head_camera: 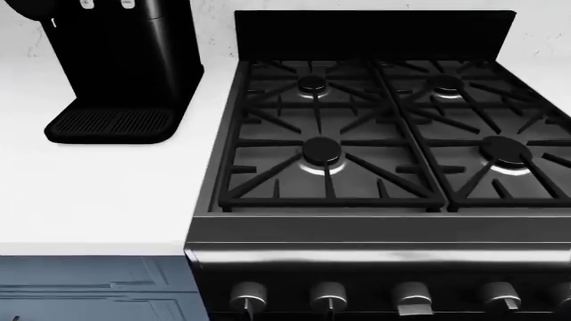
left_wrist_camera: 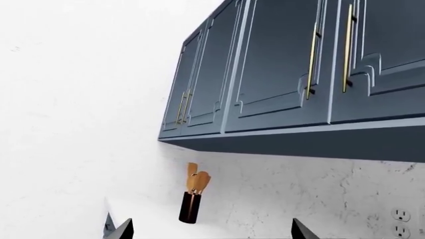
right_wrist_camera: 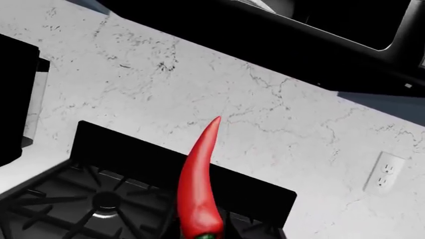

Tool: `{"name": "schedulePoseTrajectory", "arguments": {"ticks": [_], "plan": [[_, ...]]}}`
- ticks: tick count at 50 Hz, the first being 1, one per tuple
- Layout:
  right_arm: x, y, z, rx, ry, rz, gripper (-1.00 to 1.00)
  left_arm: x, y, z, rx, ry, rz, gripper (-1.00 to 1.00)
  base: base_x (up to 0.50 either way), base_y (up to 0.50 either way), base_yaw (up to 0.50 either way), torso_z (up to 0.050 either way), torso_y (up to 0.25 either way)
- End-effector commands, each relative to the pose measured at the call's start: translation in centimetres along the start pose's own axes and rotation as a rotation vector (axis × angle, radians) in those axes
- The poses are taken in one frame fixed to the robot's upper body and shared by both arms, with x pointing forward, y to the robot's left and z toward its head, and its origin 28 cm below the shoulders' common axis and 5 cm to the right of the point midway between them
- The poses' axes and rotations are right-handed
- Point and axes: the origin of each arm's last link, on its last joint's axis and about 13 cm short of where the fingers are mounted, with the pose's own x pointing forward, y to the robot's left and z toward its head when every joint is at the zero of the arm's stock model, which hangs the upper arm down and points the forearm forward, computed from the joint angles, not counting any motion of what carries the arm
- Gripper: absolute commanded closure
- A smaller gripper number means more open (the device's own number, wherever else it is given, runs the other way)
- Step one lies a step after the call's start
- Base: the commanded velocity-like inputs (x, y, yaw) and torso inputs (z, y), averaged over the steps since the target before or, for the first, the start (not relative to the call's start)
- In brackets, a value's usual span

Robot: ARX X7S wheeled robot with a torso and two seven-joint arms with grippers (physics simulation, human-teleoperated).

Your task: Pick the chili pepper from the counter and place it in the microwave.

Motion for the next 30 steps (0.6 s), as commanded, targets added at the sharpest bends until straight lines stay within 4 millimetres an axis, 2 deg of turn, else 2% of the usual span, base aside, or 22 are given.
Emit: {"name": "schedulePoseTrajectory", "arguments": {"ticks": [1,4,30], "plan": [[-0.01,-0.08,0.13,-0.006,-0.013,-0.010,1.00,-0.01,-0.02,0.00,-0.001,-0.001,-0.002,-1.00,0.27,0.00,0.00,0.000,0.000],[0.02,-0.10,0.13,-0.004,-0.015,-0.014,1.00,-0.02,0.02,-0.02,-0.001,-0.001,-0.002,-1.00,0.28,0.00,0.00,0.000,0.000],[-0.61,-0.30,1.00,0.007,-0.069,-0.048,1.00,0.35,0.49,0.48,0.011,-0.021,0.013,-1.00,0.00,0.00,0.00,0.000,0.000]]}}
